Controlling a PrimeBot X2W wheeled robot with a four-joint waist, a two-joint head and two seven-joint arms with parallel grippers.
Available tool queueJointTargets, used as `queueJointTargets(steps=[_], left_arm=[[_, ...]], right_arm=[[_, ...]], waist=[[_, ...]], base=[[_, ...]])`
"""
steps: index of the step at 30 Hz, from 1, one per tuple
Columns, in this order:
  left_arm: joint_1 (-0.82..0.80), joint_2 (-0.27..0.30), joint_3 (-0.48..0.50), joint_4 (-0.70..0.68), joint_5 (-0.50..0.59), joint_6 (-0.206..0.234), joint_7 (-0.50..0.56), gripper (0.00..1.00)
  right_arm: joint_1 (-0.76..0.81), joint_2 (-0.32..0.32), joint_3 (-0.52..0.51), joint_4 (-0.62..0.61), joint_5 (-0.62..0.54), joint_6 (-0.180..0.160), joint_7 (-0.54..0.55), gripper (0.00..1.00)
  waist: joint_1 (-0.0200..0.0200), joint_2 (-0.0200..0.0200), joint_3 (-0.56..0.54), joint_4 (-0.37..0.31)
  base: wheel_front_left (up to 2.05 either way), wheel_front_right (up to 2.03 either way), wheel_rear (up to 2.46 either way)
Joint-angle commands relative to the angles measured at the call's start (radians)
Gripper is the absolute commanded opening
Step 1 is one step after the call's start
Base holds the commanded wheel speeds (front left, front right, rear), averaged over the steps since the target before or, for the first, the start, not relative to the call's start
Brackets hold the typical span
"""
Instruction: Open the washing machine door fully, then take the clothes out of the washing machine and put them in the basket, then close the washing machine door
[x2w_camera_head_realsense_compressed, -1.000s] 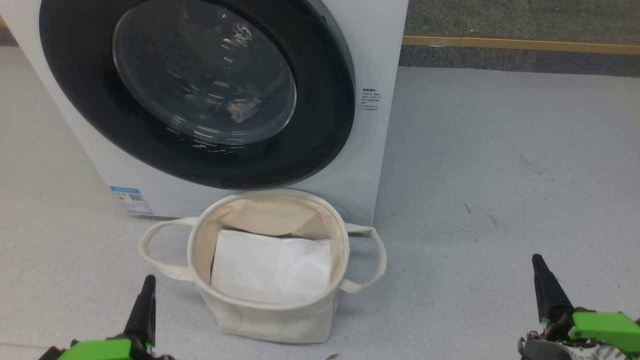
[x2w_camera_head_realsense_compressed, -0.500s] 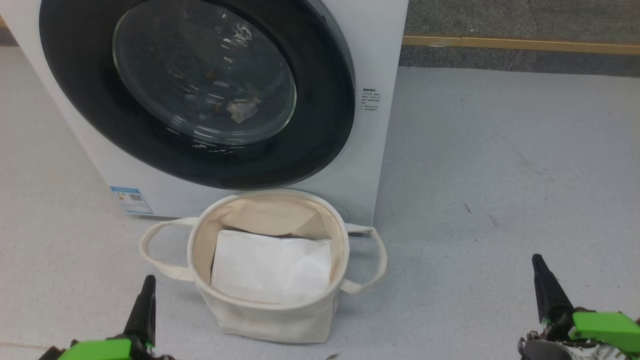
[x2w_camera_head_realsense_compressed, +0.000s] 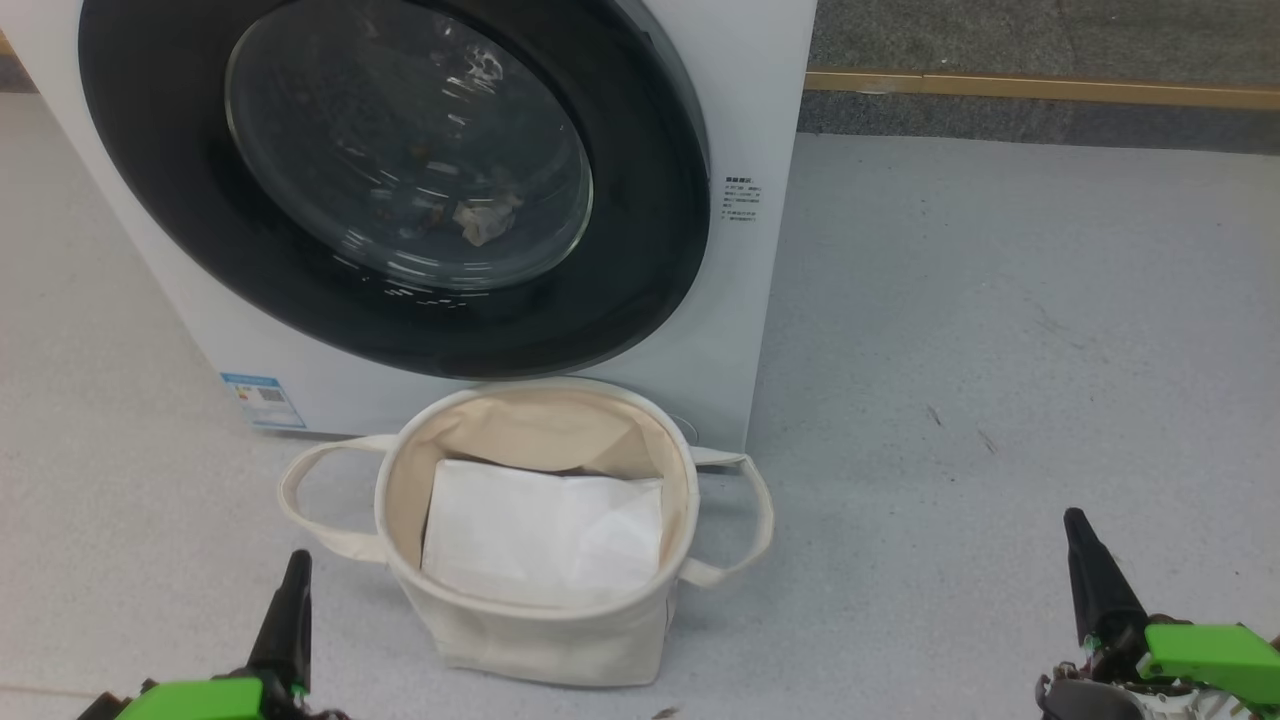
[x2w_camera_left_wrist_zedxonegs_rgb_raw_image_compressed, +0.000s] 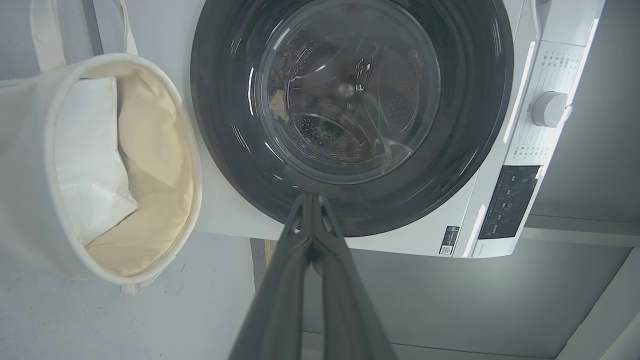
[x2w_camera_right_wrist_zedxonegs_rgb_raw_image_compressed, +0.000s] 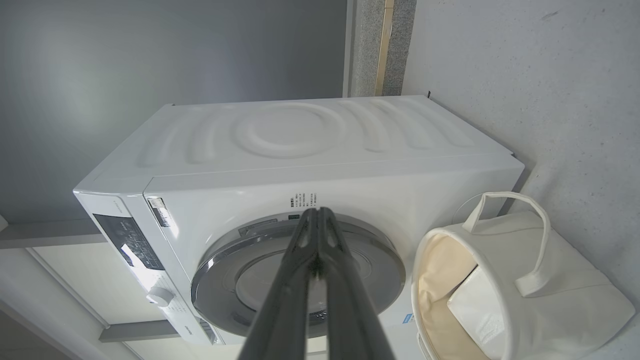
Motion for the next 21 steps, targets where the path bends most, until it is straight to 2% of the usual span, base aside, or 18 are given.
queueJointTargets(steps=[1, 21], left_arm=[[-0.044, 0.006, 0.034, -0.026, 0.012, -0.007, 0.008, 0.0], [-0.044, 0.006, 0.034, -0.026, 0.012, -0.007, 0.008, 0.0]], right_arm=[[-0.05, -0.006, 0.018, -0.03, -0.004, 0.0, 0.008, 0.0], [-0.05, -0.006, 0.018, -0.03, -0.004, 0.0, 0.008, 0.0]], waist=[[0.0, 0.0, 0.0, 0.0], [0.0, 0.0, 0.0, 0.0]], base=[[0.0, 0.0, 0.0], [0.0, 0.0, 0.0]])
